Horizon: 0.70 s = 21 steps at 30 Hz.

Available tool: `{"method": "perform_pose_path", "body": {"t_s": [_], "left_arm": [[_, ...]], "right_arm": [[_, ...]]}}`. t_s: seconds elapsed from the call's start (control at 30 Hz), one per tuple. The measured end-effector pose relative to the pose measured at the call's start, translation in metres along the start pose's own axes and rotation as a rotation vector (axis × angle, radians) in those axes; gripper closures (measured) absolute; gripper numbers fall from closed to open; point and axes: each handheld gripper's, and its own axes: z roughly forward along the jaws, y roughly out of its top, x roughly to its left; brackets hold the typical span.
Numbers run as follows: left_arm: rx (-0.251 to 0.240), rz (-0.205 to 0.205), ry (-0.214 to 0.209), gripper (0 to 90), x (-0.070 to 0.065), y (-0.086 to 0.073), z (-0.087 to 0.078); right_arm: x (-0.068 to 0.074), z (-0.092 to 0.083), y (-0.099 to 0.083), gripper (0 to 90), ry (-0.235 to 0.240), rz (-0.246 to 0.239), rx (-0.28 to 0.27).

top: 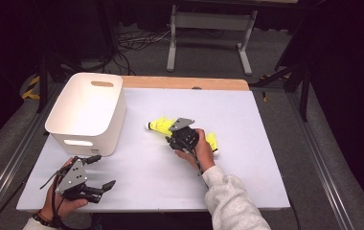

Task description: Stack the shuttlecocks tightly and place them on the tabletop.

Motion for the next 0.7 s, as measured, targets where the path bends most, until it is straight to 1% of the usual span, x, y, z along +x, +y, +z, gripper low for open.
{"method": "perform_pose_path", "body": {"t_s": [0.07,0.17,0.3,0.4,0.47,0.7], "left_arm": [[0.000,-0.001,0.000,7.5,0.001,0.000,0.000],[0.003,-0.003,0.000,7.5,0.001,-0.001,0.000],[0.005,-0.001,-0.003,7.5,0.000,0.000,0.001],[0.007,0.001,-0.001,7.5,0.000,0.000,0.001],[0.008,0.000,-0.001,7.5,0.000,0.000,0.001],[0.010,-0.002,0.000,7.6,-0.001,0.000,0.002]], "right_arm": [[-0.001,-0.003,0.000,63.2,-0.002,0.015,-0.008],[-0.001,-0.008,0.001,62.0,-0.004,0.016,-0.030],[0.003,-0.018,0.004,59.8,-0.012,-0.004,-0.053],[0.005,-0.028,0.007,55.4,-0.027,-0.026,-0.068],[0.006,-0.035,0.007,51.3,-0.038,-0.023,-0.080],[0.002,-0.059,0.005,43.5,-0.063,-0.019,-0.133]]}}
